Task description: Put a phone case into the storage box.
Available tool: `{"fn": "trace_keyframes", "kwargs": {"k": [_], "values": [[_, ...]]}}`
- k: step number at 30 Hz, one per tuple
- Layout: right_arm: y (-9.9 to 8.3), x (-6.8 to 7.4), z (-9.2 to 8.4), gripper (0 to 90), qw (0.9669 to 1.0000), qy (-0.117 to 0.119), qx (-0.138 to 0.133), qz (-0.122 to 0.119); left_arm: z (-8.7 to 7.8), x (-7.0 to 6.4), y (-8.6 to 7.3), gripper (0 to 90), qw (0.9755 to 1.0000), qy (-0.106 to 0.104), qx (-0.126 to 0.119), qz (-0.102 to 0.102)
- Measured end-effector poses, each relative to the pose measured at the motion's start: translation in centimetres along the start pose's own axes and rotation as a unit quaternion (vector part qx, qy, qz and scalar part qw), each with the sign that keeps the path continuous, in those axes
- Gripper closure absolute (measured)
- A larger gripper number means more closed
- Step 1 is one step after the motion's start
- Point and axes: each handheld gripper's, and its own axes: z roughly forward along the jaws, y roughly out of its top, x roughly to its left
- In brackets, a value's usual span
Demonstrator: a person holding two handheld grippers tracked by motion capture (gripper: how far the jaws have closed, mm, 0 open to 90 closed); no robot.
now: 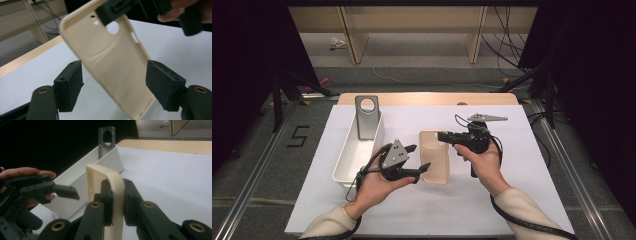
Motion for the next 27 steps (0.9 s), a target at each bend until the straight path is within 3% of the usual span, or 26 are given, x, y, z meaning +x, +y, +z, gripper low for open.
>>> {"fn": "trace_keyframes", "kwargs": {"k": [6,11,15,20,24,27], "values": [[-0.1,0.1,0.0,80.8,1.0,0.001,-0.003,-0.004,-0.4,0.8,0.5,37.5,0.9996,0.022,-0.011,-0.013],[-0.1,0.4,0.0,80.8,1.0,0.003,-0.004,-0.006,-0.3,1.8,1.1,43.3,0.9977,0.037,-0.022,-0.052],[-0.1,0.5,0.0,80.8,1.0,0.003,-0.004,-0.008,0.0,2.3,1.5,50.2,0.9958,0.029,-0.034,-0.081],[-0.1,0.6,0.1,80.8,0.9999,0.003,-0.003,-0.01,0.3,2.7,1.4,56.5,0.9941,0.037,-0.027,-0.098],[-0.1,0.7,0.1,80.8,0.9999,0.003,-0.004,-0.011,0.5,2.9,1.4,62.4,0.993,0.027,-0.027,-0.112],[-0.2,0.7,0.2,80.8,0.9999,0.002,-0.003,-0.013,0.8,3.1,1.4,65.1,0.9902,0.018,-0.033,-0.135]]}}
